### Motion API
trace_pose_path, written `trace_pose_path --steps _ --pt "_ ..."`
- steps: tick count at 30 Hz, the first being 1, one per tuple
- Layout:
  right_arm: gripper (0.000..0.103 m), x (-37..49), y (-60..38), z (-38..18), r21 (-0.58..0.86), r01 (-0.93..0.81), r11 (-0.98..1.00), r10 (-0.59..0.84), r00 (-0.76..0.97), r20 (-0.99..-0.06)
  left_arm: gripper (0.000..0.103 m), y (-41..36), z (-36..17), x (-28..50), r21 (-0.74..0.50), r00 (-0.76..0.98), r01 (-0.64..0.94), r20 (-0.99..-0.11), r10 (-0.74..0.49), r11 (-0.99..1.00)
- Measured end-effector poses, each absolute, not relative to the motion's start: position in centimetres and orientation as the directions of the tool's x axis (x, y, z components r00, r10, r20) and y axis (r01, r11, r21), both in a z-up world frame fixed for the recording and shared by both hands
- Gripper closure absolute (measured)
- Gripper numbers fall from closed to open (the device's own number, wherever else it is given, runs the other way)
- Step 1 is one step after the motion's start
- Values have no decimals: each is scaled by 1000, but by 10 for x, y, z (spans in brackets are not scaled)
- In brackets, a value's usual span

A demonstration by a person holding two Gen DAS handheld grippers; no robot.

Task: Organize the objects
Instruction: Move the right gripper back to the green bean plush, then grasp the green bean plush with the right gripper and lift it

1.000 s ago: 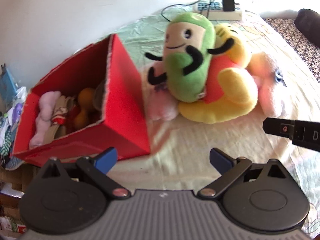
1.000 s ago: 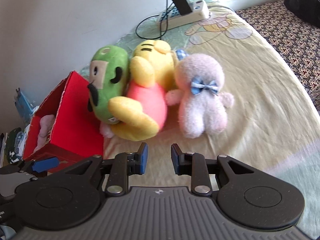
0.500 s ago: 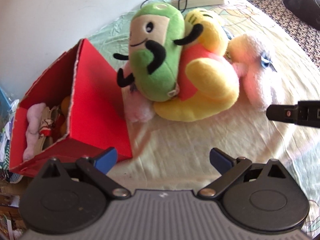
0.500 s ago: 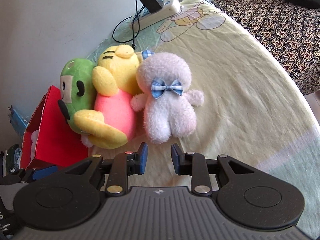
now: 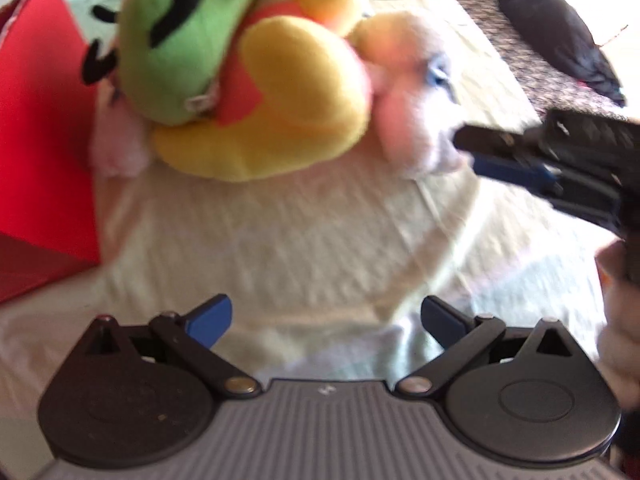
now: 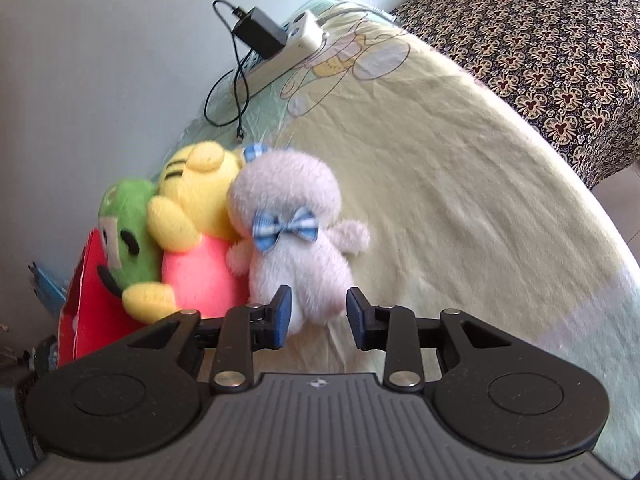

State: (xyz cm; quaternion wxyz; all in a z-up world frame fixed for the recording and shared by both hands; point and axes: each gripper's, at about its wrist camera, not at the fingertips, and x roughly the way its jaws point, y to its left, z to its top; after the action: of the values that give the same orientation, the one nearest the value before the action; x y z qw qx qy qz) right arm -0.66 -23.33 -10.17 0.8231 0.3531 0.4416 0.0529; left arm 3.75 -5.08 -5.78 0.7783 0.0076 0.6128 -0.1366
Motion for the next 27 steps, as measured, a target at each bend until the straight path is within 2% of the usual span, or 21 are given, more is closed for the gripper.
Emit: trace_pose_path --steps 2,6,12,17,19,20,22,27 --pt "62 2 -237 -106 639 235 732 403 607 -685 4 -53 -56 36 -183 216 248 -947 -238 951" --pt "62 13 -239 -105 677 225 701 431 622 -654 8 -52 -44 35 -185 283 282 -921 -266 941" --pt "61 24 -224 -76 732 40 680 523 674 -522 9 -29 -4 28 -224 465 306 -813 -351 925" --pt "61 41 -203 -61 794 -114 597 652 646 -397 9 -9 24 26 -182 628 258 -715 -308 949" --pt "55 52 -191 -51 809 -182 559 703 620 -347 9 5 31 32 -156 675 244 -681 -283 957" --pt "46 59 -184 -47 803 -206 559 717 607 -344 9 7 32 37 -141 689 240 -672 -270 961" --pt "39 71 -169 -40 771 -223 596 705 605 -370 9 10 30 55 -116 701 235 -668 -251 965" --pt "40 92 -145 -45 676 -234 699 651 600 -465 9 14 19 80 -65 702 241 -677 -220 968"
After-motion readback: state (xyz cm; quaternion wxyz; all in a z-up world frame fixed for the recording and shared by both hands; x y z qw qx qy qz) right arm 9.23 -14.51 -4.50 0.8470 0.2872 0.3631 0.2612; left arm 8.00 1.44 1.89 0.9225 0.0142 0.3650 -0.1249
